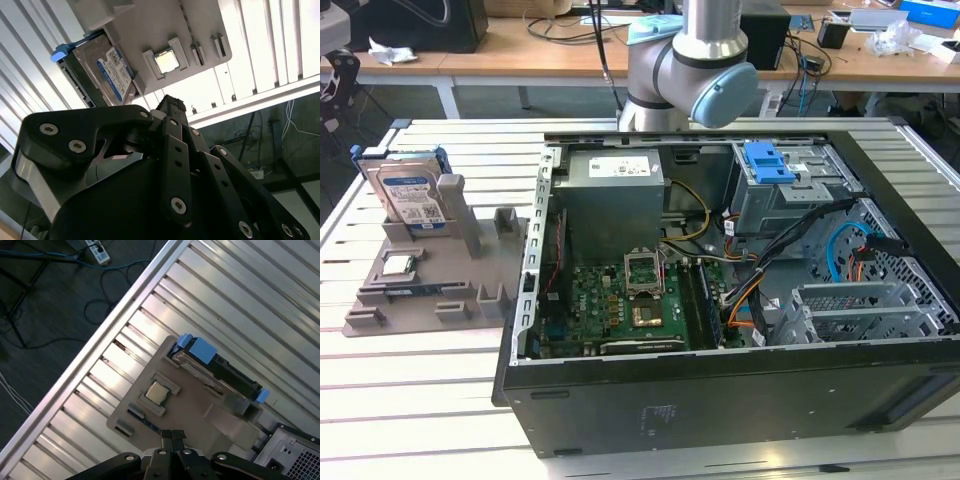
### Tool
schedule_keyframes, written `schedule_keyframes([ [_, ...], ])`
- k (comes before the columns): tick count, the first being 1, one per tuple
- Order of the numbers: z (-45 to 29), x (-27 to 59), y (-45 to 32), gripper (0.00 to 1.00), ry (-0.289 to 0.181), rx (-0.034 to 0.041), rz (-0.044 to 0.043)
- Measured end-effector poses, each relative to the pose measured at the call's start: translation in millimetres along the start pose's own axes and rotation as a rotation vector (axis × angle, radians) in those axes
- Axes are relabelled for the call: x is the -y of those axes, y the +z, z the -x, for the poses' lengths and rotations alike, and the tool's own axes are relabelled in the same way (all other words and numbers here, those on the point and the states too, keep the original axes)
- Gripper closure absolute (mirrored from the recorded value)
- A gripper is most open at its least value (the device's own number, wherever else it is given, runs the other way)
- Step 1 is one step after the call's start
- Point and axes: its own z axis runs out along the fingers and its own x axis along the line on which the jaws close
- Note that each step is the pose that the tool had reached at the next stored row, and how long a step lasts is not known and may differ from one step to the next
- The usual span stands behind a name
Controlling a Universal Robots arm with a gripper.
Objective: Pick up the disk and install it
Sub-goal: 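Pick up the disk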
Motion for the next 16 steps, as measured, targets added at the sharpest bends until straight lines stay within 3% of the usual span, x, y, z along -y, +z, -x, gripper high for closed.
schedule_keyframes([
  [16, 0.0, 0.0, 0.0, 0.9, -0.137, -0.0058, 0.0033],
])
